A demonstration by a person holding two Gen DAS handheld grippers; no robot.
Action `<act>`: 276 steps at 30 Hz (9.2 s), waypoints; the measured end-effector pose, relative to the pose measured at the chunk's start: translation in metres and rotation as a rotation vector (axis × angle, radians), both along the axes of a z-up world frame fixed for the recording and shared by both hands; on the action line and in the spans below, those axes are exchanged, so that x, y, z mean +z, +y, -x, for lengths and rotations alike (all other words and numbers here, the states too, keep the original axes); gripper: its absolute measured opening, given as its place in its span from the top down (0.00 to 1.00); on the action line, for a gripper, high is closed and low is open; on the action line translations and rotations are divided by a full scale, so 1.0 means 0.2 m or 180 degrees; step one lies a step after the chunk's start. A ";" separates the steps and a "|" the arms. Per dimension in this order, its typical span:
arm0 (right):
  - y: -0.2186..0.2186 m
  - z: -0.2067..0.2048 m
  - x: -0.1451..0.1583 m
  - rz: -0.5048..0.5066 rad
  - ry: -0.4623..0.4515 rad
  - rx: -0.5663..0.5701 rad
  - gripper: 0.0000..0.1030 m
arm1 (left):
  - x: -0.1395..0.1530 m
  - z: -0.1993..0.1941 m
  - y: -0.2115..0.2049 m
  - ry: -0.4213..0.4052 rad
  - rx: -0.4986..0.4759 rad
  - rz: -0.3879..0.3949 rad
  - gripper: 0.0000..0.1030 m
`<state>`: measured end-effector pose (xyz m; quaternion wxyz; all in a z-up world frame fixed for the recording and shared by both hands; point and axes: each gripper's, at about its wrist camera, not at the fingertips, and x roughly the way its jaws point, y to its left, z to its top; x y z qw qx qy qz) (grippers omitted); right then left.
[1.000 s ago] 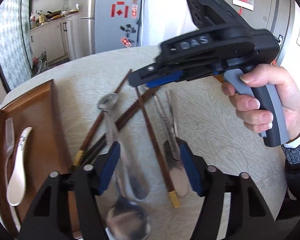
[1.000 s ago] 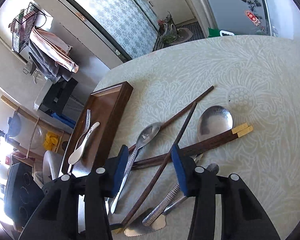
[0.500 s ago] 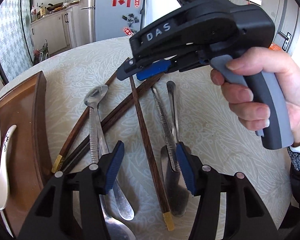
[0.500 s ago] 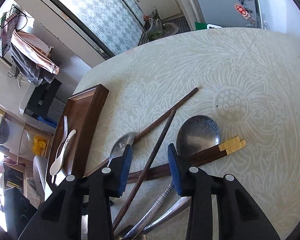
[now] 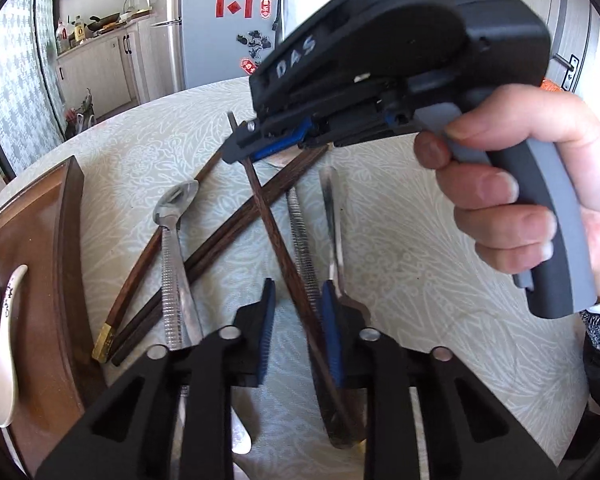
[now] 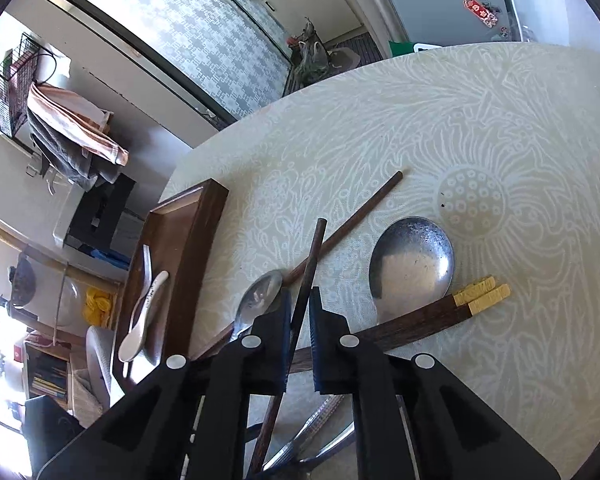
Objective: Organize utensils
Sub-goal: 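Close the left tool on the dark wooden chopstick, then lift the chopstick with the left tool and carry it over the tray, then lower the chopstick into the tray and open the left tool, then move the left tool to the serrated steel knife in the pile, then close the left tool on the knife handle and lift it, then carry the knife over the tray, lower it and open the left tool, then move the left tool to the long steel spoon in the pile, then close the left tool on the steel spoon handle and lift it, then carry the spoon over the tray, lower it and open the left tool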
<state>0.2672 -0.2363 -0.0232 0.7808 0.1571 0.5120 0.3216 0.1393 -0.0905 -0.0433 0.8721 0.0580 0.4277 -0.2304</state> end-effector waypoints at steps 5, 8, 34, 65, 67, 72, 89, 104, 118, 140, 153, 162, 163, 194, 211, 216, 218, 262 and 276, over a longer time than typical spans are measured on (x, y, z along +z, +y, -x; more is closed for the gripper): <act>-0.03 0.03 0.06 -0.0010 -0.0092 -0.0033 0.92 | 0.03 0.02 0.01 -0.0091 0.0029 0.0031 0.86; -0.03 0.04 0.08 -0.0023 -0.0102 -0.0023 0.92 | 0.06 0.03 0.02 -0.0107 0.0029 0.0046 0.86; 0.93 0.00 0.25 0.0111 -0.0260 0.0616 0.91 | 0.22 -0.03 0.80 -0.0212 0.0912 0.0090 0.88; 0.44 0.03 0.36 0.0255 -0.0449 0.0529 0.20 | 0.25 0.05 0.68 -0.0335 0.0813 0.0016 0.24; 0.28 0.03 0.38 0.0259 -0.0496 0.0380 0.20 | 0.30 0.10 0.62 -0.0430 0.0657 0.0036 0.18; -0.05 0.01 0.33 0.0230 -0.0483 0.0056 0.21 | 0.32 0.15 0.44 -0.0507 0.0313 0.0117 0.18; -0.32 0.16 -0.08 -0.0152 0.0058 -0.0050 0.47 | 0.08 0.11 -0.13 -0.0188 -0.0235 0.0132 0.27; -0.30 0.13 -0.12 -0.0197 0.0105 -0.0075 0.67 | 0.02 -0.03 -0.16 -0.0022 0.0010 0.0074 0.40; -0.31 0.18 -0.03 -0.0413 0.0012 -0.0003 0.94 | -0.01 -0.06 -0.16 -0.0033 0.0035 0.0065 0.41; -0.15 0.28 0.29 -0.0397 -0.0314 0.0169 0.97 | 0.20 -0.01 -0.01 -0.0235 0.0100 0.0173 0.90; 0.50 0.16 0.45 -0.0465 -0.0367 0.0754 0.97 | 0.36 -0.04 0.53 -0.0330 0.0747 0.0205 0.90; 0.85 0.03 0.28 -0.0368 -0.0127 0.0999 0.99 | 0.23 -0.15 0.79 -0.0175 0.1123 0.0113 0.92; 0.87 0.02 0.25 -0.0344 -0.0096 0.0991 0.98 | 0.21 -0.16 0.80 -0.0162 0.1122 0.0084 0.92; 0.02 0.04 0.30 -0.0282 -0.0309 0.0273 0.18 | 0.27 0.14 0.47 -0.0414 0.0495 0.0038 0.24; 0.13 0.03 -0.11 -0.0461 0.0354 0.0352 0.69 | 0.05 0.00 0.16 -0.0063 0.0253 0.0114 0.41; 0.17 0.01 -0.11 -0.0417 0.0374 0.0322 0.73 | 0.03 -0.02 0.18 -0.0023 0.0266 0.0117 0.41; 0.17 0.00 -0.13 -0.0392 0.0389 0.0311 0.74 | 0.02 -0.03 0.18 -0.0001 0.0260 0.0112 0.41; 0.08 0.09 0.23 -0.1095 0.0088 0.0179 0.99 | 0.14 -0.02 0.21 -0.0185 0.0334 0.0217 0.89; 0.68 0.09 0.20 -0.1032 0.0229 0.0597 0.99 | 0.15 0.07 0.70 -0.0157 0.0873 0.0101 0.90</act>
